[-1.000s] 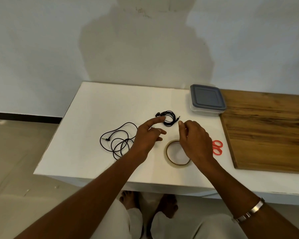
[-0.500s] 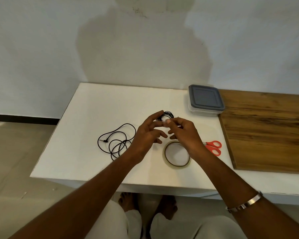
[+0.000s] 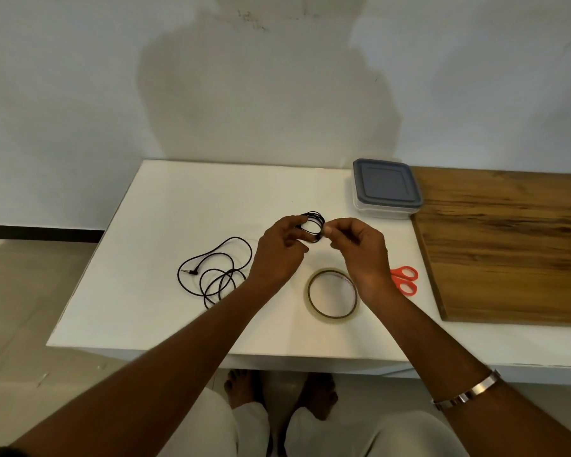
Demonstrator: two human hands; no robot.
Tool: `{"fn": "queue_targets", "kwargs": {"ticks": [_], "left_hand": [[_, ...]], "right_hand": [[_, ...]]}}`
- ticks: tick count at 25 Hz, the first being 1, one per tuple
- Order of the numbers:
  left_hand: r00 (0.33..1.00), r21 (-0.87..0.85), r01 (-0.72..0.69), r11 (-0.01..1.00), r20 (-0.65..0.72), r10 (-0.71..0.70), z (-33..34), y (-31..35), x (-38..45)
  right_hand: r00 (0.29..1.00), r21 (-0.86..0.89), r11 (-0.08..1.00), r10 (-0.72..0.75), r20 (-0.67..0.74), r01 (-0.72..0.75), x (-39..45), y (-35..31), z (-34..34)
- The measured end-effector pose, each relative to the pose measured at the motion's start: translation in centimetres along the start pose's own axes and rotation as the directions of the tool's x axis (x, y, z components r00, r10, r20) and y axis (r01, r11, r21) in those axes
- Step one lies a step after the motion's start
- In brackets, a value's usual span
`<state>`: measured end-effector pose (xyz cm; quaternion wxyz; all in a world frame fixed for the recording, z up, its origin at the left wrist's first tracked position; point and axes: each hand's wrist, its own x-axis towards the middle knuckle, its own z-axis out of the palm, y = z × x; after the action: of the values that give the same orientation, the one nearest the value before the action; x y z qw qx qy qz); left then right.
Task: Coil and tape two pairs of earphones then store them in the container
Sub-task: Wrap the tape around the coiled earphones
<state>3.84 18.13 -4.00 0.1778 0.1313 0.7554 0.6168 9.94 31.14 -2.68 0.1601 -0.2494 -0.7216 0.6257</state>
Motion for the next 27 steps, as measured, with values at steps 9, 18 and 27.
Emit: {"fn": "queue_targets", "kwargs": {"ticks": [9, 18, 27], "left_hand": [[0.954, 0.884, -0.297, 0.360, 0.257, 0.156, 2.5, -0.6, 4.0], [0.951, 0.941, -0.289, 0.174, 0.263, 0.162, 3.9, 0.0, 4.9], [0.982, 0.742, -0.183, 0.645, 0.164, 0.091, 1.1, 0.1, 6.3]], "right_hand": [[0.991, 0.174, 0.976, 0.132, -0.004, -0.129, 0.1, 1.0, -2.5], [0.987, 0.200, 0.966, 0.158, 0.032, -0.161, 0.4, 1.6, -3.0], [0.987, 0.244, 0.957, 0.156, 0.034, -0.160, 0.5, 0.9, -2.6]]}}
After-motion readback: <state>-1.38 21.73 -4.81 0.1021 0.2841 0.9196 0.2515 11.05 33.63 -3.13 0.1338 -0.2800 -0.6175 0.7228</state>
